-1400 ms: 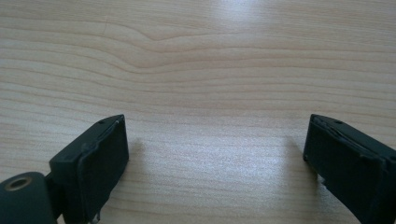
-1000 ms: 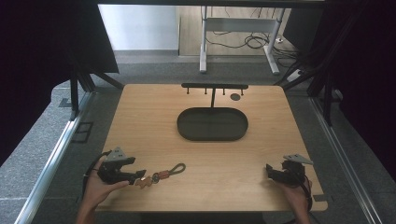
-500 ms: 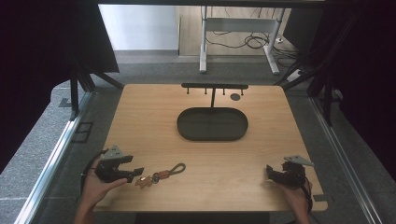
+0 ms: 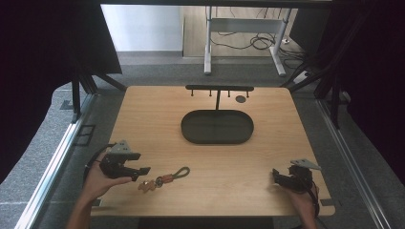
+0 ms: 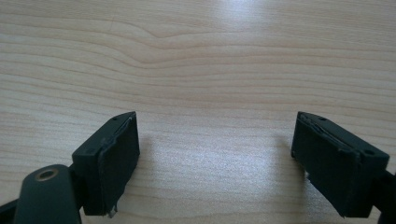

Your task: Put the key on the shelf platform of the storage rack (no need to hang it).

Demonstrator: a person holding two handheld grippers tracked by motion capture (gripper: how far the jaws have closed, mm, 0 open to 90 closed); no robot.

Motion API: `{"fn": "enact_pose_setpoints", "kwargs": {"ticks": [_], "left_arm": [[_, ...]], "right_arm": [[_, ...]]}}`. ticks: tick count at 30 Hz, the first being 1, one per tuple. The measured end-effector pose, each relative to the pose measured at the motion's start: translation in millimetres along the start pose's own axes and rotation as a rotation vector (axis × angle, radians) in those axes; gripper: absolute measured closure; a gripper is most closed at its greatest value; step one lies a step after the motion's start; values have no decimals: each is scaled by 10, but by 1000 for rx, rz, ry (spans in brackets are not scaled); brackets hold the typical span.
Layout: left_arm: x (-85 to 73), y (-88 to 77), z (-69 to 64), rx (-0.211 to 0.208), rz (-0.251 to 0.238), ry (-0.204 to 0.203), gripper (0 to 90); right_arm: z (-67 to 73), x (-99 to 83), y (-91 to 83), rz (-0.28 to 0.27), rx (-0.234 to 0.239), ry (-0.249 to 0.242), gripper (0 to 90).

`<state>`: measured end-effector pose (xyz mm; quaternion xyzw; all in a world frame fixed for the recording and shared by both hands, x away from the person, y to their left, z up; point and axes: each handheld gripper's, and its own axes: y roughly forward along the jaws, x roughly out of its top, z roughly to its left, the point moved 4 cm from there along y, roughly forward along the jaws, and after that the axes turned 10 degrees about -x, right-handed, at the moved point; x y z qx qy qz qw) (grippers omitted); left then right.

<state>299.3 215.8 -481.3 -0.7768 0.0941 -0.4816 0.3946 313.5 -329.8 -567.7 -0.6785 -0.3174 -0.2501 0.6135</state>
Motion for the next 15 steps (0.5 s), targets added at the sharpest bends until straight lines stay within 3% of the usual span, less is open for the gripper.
{"fn": "enact_pose_setpoints", "kwargs": {"ticks": [5, 15], "left_arm": [[87, -39, -66, -39, 8, 35, 307], [222, 15, -148, -59, 116, 76, 336]], "right_arm": [[-1, 0, -1, -1, -1, 0, 156], [-3, -1, 0, -1, -3, -1, 156]]}}
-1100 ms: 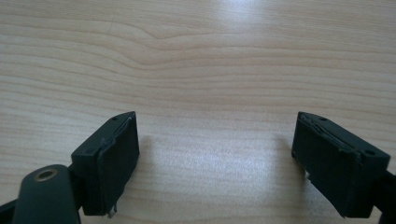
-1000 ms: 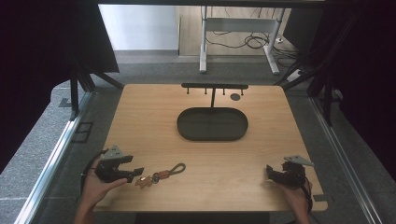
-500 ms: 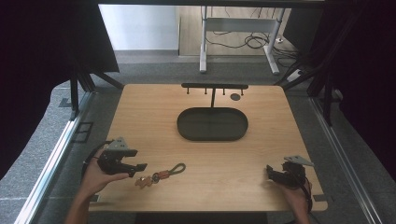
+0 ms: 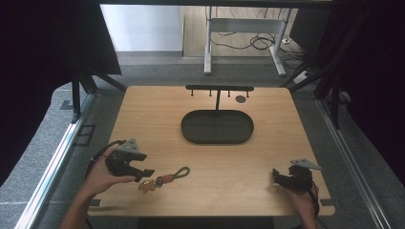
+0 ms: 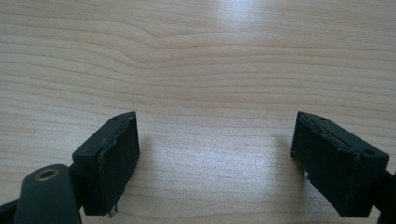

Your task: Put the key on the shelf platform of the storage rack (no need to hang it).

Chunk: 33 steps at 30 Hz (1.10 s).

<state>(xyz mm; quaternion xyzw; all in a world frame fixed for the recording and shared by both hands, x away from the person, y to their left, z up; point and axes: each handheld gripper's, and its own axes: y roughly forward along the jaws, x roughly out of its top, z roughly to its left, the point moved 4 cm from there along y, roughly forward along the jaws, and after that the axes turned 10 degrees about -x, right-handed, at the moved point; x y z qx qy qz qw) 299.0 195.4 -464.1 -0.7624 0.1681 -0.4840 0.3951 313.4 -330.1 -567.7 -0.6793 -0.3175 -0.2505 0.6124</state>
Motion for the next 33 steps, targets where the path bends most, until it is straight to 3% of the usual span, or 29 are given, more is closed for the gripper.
{"fn": "enact_pose_setpoints", "kwargs": {"ticks": [6, 23, 33], "left_arm": [[46, 73, -8, -15, 55, 20, 346], [90, 543, 19, -63, 207, 63, 371], [165, 789, 43, -57, 301, 105, 412]], "right_arm": [[-2, 0, -1, 1, -4, 4, 156], [-4, -2, 0, 1, -8, 5, 156], [-6, -2, 0, 1, -11, 7, 156]]}}
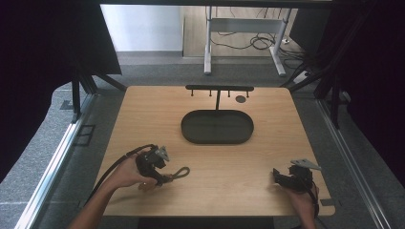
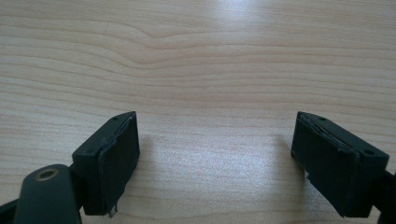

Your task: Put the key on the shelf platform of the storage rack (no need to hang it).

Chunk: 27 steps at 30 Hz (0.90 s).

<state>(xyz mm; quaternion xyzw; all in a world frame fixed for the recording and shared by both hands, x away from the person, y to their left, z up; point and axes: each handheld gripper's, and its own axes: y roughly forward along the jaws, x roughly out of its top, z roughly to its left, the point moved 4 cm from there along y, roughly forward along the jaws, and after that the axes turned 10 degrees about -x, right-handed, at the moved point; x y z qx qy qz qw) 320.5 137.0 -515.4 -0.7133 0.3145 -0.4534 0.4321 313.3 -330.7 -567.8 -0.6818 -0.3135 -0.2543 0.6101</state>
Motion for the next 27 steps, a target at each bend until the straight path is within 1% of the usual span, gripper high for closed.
{"fn": "enact_pose_setpoints", "kwargs": {"ticks": [2, 5, 8, 10, 13, 15, 21, 25, 27], "left_arm": [[14, 36, 1, -1, 23, 15, 416], [31, 84, 0, -3, 43, 16, 430], [47, 121, 9, 4, 82, 29, 445], [57, 140, 11, 1, 98, 36, 458], [61, 162, 11, -4, 111, 39, 474], [65, 171, 12, -7, 111, 38, 489], [71, 215, 35, -5, 133, 34, 536], [74, 250, 31, -11, 150, 40, 571], [64, 269, 34, -8, 167, 44, 581]], "right_arm": [[0, 0, 0, 0, 0, 0, 156], [0, 0, 0, 0, 0, 0, 157], [-3, 0, 0, 1, -3, 3, 157], [-4, 0, 1, 0, -5, 4, 157], [-4, 0, 1, 1, -5, 4, 157], [-5, 0, 1, 1, -5, 4, 157], [-4, 1, 2, 1, -5, 6, 157], [-4, 0, 2, 2, -6, 6, 157], [-4, 0, 1, 2, -6, 6, 157]]}}
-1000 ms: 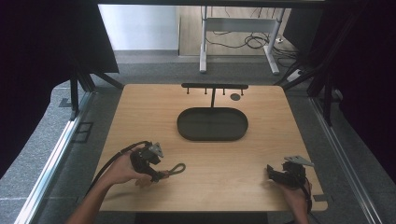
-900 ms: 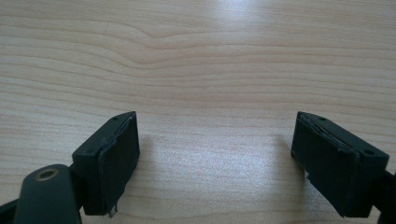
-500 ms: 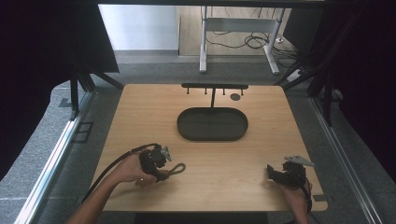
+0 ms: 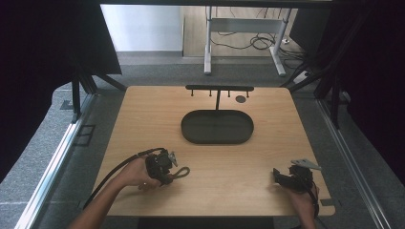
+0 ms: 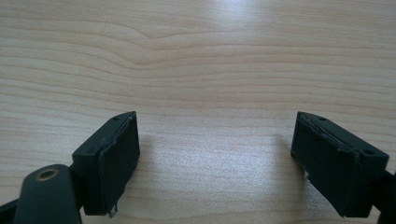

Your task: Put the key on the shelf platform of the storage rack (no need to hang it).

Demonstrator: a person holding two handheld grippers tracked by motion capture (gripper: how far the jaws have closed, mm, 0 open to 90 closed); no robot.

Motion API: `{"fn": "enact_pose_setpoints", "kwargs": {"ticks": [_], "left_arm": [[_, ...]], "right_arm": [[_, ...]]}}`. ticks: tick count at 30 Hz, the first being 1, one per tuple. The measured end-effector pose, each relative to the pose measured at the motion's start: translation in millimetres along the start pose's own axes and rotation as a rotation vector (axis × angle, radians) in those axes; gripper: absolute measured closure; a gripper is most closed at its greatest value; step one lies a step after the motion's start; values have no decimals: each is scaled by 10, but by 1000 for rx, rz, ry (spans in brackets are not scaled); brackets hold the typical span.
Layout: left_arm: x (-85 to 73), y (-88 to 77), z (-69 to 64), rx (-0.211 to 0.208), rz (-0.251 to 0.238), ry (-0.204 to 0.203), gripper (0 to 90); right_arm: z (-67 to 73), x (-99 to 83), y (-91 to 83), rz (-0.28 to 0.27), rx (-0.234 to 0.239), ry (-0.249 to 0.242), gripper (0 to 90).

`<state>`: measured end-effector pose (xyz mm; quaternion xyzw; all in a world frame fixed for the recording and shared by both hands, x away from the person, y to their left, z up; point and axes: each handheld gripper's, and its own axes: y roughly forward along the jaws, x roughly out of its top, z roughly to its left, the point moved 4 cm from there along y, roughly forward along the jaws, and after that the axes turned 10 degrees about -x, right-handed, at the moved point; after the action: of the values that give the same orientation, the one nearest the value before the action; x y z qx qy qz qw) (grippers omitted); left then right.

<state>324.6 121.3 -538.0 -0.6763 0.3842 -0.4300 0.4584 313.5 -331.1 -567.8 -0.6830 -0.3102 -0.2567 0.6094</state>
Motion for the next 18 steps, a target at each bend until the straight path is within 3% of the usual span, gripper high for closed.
{"fn": "enact_pose_setpoints", "kwargs": {"ticks": [10, 18], "left_arm": [[-3, 25, 3, -4, 15, 7, 659], [-25, -1, 20, -13, -17, 2, 668]], "right_arm": [[0, 0, 0, 0, 0, 1, 157], [0, 1, 1, 0, 0, 1, 157]]}}
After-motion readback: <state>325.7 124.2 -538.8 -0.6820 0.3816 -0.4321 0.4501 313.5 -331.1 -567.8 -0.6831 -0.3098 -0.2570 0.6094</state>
